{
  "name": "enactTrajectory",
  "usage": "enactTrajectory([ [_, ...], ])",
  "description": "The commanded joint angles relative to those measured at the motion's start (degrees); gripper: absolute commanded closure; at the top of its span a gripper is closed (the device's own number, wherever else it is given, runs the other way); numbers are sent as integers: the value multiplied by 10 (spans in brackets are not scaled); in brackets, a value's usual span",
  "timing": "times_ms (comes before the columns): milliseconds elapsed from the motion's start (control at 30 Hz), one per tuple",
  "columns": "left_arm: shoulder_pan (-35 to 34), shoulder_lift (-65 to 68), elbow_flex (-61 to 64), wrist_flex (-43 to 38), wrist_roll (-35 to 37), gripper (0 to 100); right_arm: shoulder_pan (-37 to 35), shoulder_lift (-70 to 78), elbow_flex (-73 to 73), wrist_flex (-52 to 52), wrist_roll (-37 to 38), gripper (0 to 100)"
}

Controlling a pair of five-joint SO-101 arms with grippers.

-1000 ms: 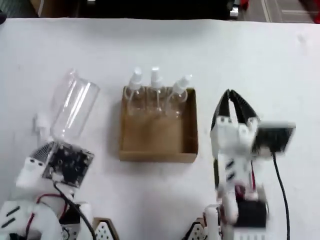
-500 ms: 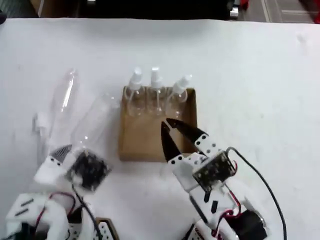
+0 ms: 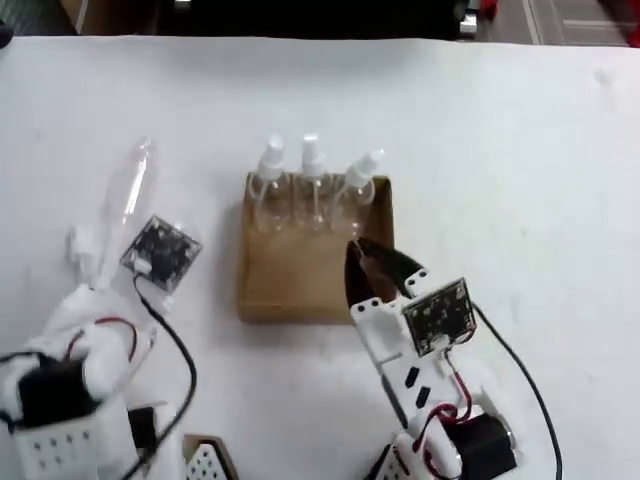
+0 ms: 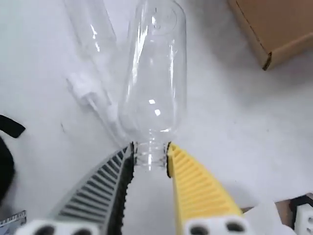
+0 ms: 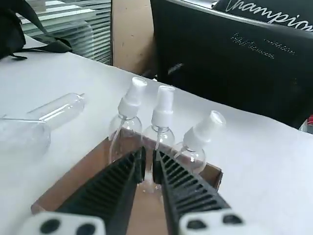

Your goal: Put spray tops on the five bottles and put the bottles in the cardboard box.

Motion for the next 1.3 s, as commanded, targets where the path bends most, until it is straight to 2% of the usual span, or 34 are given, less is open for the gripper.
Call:
enactTrajectory([
  [0,-6,67,-32,-28,14,977,8,-5,-1,2,-6,981],
  [167,-6,144,-87,-25,14,978,11,-5,6,3,-6,981],
  [300,-5,235,-215,17,12,976,8,-5,15,0,-6,981],
  [433,-10,393,-384,118,-11,978,11,-5,15,0,-6,981],
  [533,-51,524,-463,112,6,978,11,-5,15,2,-6,981],
  [667,-58,663,-517,113,10,978,11,-5,15,1,-6,981],
  [1100,65,657,-528,113,-19,976,12,-5,25,-8,-5,981],
  [1267,48,652,-532,112,-32,976,12,-5,25,-8,-5,981],
])
